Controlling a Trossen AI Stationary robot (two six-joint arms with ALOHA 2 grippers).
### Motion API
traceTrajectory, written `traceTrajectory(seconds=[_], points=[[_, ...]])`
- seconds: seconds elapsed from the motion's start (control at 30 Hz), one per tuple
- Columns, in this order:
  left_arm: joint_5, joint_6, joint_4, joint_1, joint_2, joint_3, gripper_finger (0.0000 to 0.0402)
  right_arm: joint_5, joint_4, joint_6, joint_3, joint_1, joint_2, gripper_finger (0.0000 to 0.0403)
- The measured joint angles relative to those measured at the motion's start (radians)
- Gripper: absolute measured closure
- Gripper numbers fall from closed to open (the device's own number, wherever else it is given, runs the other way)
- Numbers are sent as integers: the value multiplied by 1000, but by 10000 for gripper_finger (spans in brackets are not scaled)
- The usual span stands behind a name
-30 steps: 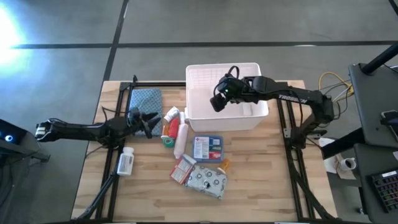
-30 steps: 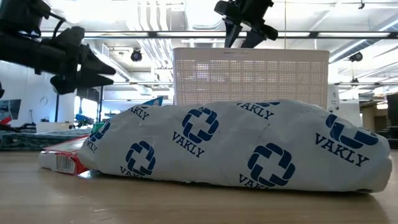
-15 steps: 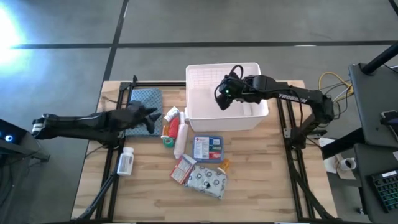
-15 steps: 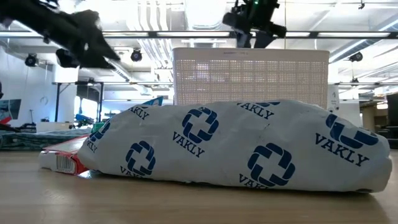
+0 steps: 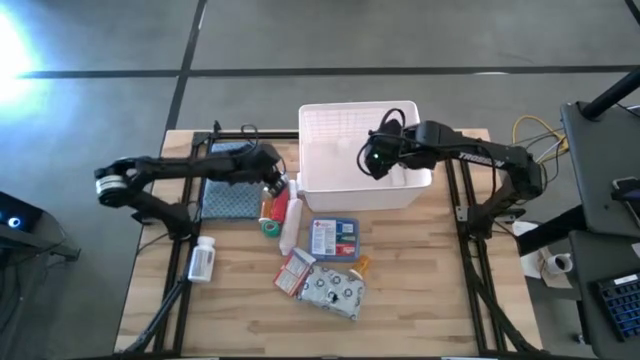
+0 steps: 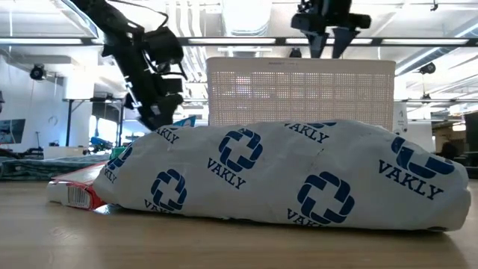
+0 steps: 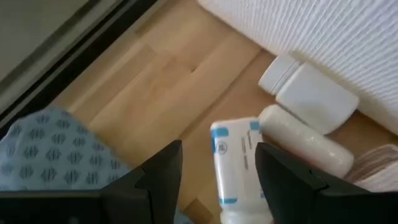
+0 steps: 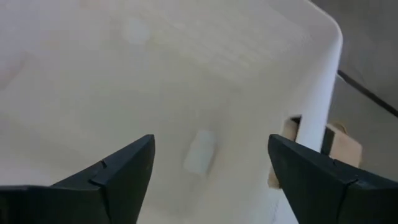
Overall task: Pick & place medical supplies in basket/bin
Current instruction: Put the white pill bottle into the white bin
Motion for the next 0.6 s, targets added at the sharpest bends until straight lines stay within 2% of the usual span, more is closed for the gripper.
traceTrajectory(seconds=[0.17,0.3,0.6], points=[[99,-10,13,35,37,0,182,0,-42,55,-4,15,0,69],[106,-13,22,42,88,0,159,4,-38,56,-6,14,0,57],[110,-14,28,40,223,0,159,31,-28,53,-7,14,0,49]])
